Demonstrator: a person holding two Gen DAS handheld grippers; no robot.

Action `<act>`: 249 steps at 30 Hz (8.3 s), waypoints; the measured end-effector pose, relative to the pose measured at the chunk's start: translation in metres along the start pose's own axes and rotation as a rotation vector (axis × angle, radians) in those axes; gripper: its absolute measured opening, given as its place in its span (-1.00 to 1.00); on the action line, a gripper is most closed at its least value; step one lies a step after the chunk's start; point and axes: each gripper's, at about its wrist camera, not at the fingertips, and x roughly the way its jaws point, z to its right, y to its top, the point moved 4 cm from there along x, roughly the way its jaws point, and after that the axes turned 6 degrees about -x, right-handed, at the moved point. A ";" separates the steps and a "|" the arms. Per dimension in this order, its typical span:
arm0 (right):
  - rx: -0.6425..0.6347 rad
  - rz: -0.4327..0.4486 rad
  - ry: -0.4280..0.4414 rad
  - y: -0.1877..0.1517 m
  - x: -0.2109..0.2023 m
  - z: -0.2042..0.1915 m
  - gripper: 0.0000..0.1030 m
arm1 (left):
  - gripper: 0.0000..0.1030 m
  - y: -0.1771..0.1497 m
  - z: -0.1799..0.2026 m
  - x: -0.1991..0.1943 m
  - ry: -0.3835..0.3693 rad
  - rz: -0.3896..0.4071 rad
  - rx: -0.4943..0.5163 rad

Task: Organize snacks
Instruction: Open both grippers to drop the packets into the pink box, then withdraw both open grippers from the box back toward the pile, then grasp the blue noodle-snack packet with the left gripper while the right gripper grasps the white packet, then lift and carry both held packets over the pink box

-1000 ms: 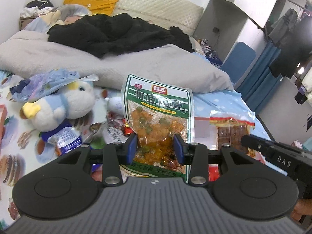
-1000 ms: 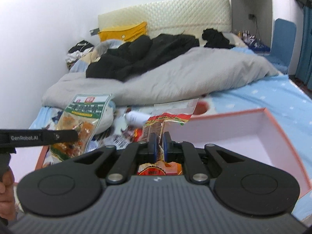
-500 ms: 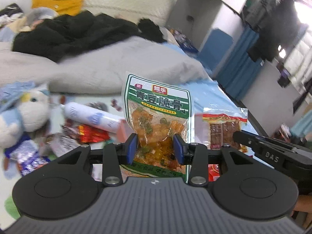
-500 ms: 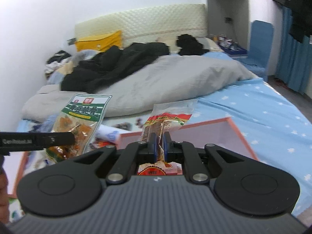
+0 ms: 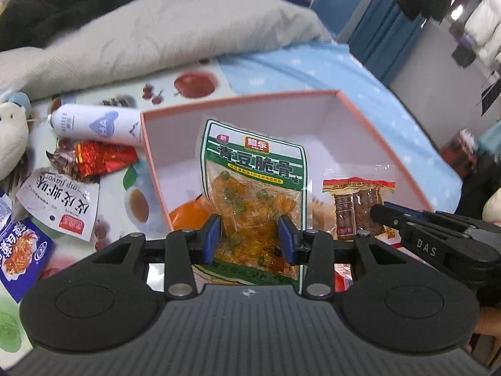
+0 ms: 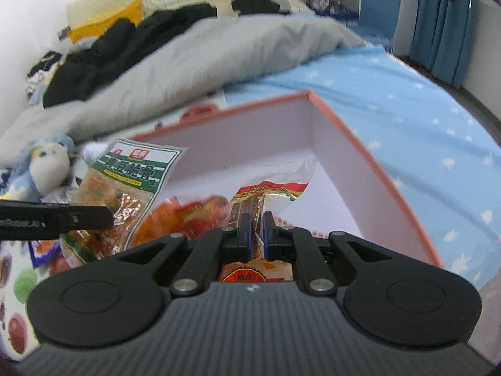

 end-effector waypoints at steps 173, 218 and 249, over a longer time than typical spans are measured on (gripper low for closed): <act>-0.756 0.084 0.139 -0.068 0.052 -0.320 -0.95 | -0.11 -0.122 -0.342 -0.036 0.312 0.171 -0.356; -0.259 0.080 0.285 -0.048 -0.040 -0.227 -0.95 | -0.47 -0.134 -0.240 -0.120 0.180 0.282 -0.414; -0.171 0.209 0.299 0.083 -0.102 -0.156 -0.95 | -0.47 0.036 -0.095 -0.192 0.036 0.412 -0.042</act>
